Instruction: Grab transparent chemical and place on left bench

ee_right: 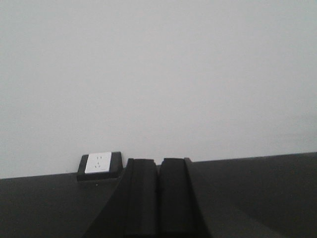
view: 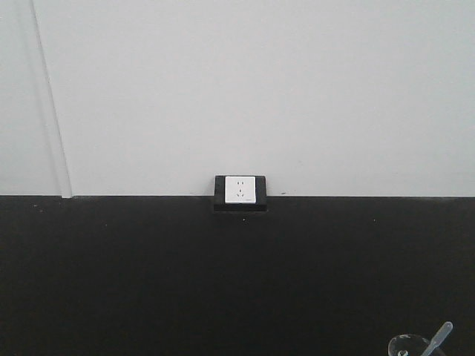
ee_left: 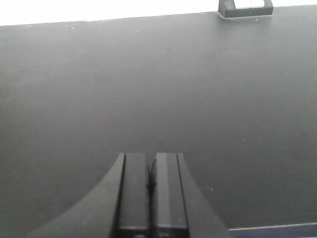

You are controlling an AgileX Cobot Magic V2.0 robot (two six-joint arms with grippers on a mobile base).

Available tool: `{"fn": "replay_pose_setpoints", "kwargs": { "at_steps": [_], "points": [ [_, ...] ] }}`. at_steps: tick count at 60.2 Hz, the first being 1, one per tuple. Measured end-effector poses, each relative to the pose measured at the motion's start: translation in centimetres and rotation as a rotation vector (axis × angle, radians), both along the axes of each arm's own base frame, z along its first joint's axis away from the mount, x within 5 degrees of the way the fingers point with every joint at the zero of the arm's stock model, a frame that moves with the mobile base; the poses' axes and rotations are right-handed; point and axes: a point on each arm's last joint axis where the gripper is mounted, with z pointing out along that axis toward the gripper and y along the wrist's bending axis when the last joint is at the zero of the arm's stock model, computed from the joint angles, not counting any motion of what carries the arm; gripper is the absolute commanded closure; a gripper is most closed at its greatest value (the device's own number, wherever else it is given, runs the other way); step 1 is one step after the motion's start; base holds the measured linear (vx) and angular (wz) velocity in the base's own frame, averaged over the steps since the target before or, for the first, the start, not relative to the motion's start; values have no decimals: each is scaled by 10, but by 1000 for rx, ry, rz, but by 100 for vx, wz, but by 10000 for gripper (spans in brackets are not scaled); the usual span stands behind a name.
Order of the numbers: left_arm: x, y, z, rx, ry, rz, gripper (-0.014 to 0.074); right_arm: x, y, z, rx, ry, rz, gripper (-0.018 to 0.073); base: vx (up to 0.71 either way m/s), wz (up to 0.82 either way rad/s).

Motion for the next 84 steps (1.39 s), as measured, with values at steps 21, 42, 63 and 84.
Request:
{"fn": "replay_pose_setpoints", "kwargs": {
  "at_steps": [21,42,63,84],
  "points": [
    [0,0,0,0,0,0,600,77,1,-4,-6,340,4,543,0,0],
    [0,0,0,0,0,0,600,113,4,-28,-3,432,28,174,0,0],
    [0,0,0,0,0,0,600,139,-1,-44,298,437,-49,-81,0,0],
    [0,0,0,0,0,0,600,190,-3,-77,430,601,-128,-10,0,0]
  ]
}}
